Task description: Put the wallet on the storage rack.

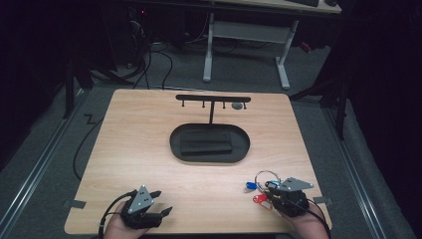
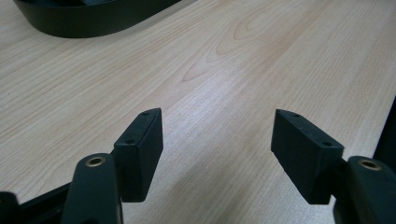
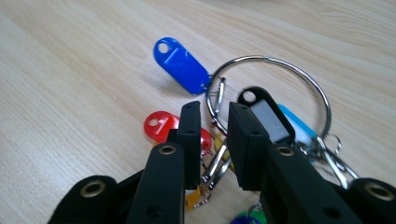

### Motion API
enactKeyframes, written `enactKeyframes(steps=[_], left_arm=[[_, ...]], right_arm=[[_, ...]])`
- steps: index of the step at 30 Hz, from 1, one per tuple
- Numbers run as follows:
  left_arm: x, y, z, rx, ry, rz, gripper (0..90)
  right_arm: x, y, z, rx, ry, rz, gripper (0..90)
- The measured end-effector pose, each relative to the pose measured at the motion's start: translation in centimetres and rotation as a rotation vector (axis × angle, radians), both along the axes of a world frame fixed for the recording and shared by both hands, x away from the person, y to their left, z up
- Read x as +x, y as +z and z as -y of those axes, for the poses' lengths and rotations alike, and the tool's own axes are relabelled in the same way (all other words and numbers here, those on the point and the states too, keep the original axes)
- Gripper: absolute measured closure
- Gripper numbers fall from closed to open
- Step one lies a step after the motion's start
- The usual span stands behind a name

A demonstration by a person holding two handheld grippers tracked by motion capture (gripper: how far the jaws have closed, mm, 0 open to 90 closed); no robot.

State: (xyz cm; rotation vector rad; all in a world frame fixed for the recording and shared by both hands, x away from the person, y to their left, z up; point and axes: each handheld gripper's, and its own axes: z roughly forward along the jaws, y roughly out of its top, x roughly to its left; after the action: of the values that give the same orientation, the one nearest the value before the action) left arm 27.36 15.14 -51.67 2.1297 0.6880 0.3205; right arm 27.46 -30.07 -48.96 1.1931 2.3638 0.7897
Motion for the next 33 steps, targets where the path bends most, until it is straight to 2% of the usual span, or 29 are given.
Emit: enactKeyframes(steps=[2,6,9,10,11,12,13,14,16,17,20,22,24,25,26,32,33], left_arm=[[-0.1,0.0,0.0,-0.002,-0.008,-0.002,34.7],[-0.3,0.0,-0.1,0.009,-0.016,0.007,34.8],[-0.4,0.1,-0.3,-0.005,-0.028,0.004,34.9],[-0.6,0.3,-0.2,-0.007,-0.031,0.014,34.9],[-0.6,0.3,-0.2,-0.007,-0.031,0.014,34.9],[-0.7,0.3,-0.2,-0.003,-0.036,0.022,34.8],[-0.7,0.3,-0.2,-0.003,-0.036,0.022,34.9],[-0.8,0.3,-0.2,0.005,-0.041,0.017,34.8],[-0.8,0.2,-0.2,0.010,-0.042,0.016,34.8],[-0.8,0.2,-0.2,0.010,-0.042,0.016,34.8],[-0.8,0.2,-0.3,0.004,-0.042,0.016,35.0],[-0.8,0.2,-0.3,0.005,-0.047,0.016,35.2],[-0.8,0.2,-0.3,0.010,-0.055,0.017,35.4],[-0.8,0.2,-0.3,0.013,-0.058,0.018,35.4],[-0.9,0.2,-0.1,0.021,-0.065,0.024,35.5],[-1.0,0.1,0.1,0.037,-0.078,0.025,35.6],[-1.0,0.1,0.1,0.044,-0.082,0.025,35.7]], right_arm=[[0.5,0.5,-0.8,-0.056,0.021,-0.022,77.0],[1.7,1.1,-2.1,-0.120,0.052,-0.105,78.5],[3.0,1.3,-3.4,-0.181,0.078,-0.193,79.2],[3.3,1.3,-3.8,-0.204,0.088,-0.207,79.2],[3.3,1.3,-3.8,-0.204,0.088,-0.207,79.2],[3.9,1.4,-4.4,-0.248,0.100,-0.227,79.1],[3.9,1.4,-4.4,-0.248,0.100,-0.227,79.1],[4.6,1.4,-4.8,-0.280,0.108,-0.253,78.3],[5.4,1.2,-5.1,-0.316,0.108,-0.276,77.5],[5.4,1.2,-5.1,-0.316,0.108,-0.276,77.5],[6.7,0.8,-5.4,-0.347,0.094,-0.323,73.5],[6.9,0.8,-5.4,-0.347,0.090,-0.329,72.7],[7.6,0.7,-5.6,-0.369,0.092,-0.368,71.3],[7.6,0.7,-5.6,-0.369,0.092,-0.368,71.3],[7.8,0.6,-5.7,-0.389,0.077,-0.370,70.2],[8.1,0.6,-6.0,-0.392,0.069,-0.395,70.1],[8.0,0.7,-6.1,-0.363,0.100,-0.438,71.3]])
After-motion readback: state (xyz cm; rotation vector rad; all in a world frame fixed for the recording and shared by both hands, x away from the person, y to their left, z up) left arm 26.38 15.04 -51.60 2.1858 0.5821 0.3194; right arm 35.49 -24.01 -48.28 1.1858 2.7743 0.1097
